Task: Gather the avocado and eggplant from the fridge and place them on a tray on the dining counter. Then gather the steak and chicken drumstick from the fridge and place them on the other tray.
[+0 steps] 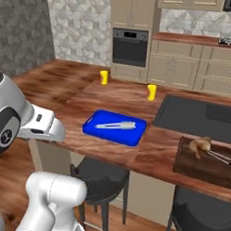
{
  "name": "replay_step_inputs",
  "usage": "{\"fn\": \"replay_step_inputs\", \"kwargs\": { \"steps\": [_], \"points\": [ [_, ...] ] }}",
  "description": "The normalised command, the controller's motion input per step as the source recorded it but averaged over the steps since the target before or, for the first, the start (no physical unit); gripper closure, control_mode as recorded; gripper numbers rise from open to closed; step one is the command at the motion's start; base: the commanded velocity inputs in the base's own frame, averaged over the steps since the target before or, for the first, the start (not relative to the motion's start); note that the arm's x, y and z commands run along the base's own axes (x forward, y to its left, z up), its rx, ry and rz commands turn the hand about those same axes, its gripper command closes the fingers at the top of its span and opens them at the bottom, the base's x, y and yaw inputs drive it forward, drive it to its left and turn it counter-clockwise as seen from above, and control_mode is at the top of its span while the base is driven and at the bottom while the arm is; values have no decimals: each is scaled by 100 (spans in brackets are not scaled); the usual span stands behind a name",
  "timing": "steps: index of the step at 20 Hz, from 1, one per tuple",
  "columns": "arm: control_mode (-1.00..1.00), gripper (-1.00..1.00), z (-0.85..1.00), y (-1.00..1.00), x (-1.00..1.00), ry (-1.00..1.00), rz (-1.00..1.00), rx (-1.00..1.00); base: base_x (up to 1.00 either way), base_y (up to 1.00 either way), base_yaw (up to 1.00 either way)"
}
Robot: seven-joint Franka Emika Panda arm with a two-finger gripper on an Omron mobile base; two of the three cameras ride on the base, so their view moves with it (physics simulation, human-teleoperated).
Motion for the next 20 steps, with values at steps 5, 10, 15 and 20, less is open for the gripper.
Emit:
{"fn": "replay_step_inputs", "kwargs": {
  "steps": [5,10,15,20],
  "points": [
    [100,-100,0,0,0,0,0,0,3,100,-8],
    [100,-100,0,0,0,0,0,0,8,100,-10],
    [100,-100,0,0,0,0,0,0,14,100,-13],
    [100,-100,0,0,0,0,0,0,20,100,-15]
  ]
}}
